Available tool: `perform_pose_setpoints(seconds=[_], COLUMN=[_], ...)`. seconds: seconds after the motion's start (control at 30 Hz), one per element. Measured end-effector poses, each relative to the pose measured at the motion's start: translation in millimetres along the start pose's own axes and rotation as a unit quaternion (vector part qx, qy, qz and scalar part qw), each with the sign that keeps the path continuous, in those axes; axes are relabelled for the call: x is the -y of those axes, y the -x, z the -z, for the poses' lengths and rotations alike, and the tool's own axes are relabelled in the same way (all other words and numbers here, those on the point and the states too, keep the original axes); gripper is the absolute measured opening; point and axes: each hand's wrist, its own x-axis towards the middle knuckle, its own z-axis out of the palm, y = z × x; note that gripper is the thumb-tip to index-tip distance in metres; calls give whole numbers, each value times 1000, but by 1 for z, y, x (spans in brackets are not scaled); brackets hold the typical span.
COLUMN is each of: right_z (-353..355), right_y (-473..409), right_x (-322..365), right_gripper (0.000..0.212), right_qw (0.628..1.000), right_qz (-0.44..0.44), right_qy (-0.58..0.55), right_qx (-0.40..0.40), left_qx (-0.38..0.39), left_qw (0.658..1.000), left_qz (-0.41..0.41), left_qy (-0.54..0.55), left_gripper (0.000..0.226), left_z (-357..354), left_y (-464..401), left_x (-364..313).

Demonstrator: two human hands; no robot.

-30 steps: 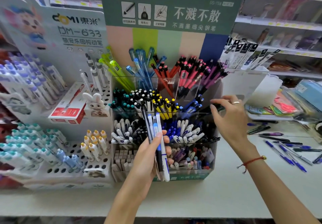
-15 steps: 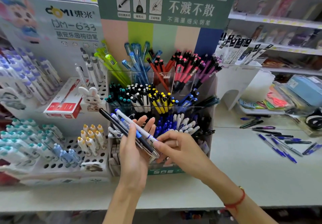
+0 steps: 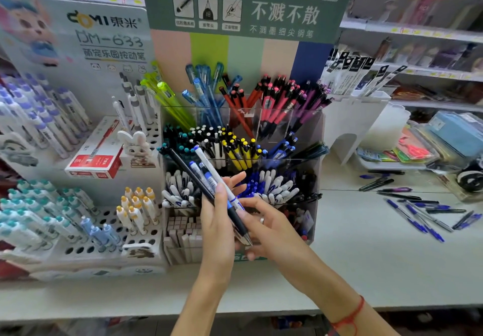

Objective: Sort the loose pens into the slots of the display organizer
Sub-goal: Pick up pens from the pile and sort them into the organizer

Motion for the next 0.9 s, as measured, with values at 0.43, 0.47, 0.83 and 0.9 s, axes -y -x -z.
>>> perform_pose_setpoints(seconds=[0.43,0.47,0.83,0.9], right_z=[-2,-3,63,94], right_y=[-13,-14,4,21], right_x=[-3,-1,40,51], right_gripper=[29,30,19,13], right_qw=[900,888,860,866], right_qz=[253,266,213,143], right_qy=[321,340,406,425], right_qx=[-153,-160,-222,-222], left_qx=[-5,1,28,25], left_qw=[983,979,968,970], left_qz=[173,191,228,216], left_qy=[57,78,104,109], left_gripper=[39,36,27,27], left_z=[19,23,30,32], left_y=[-10,-11,-9,-9], left_x=[-1,-2,-9,-6])
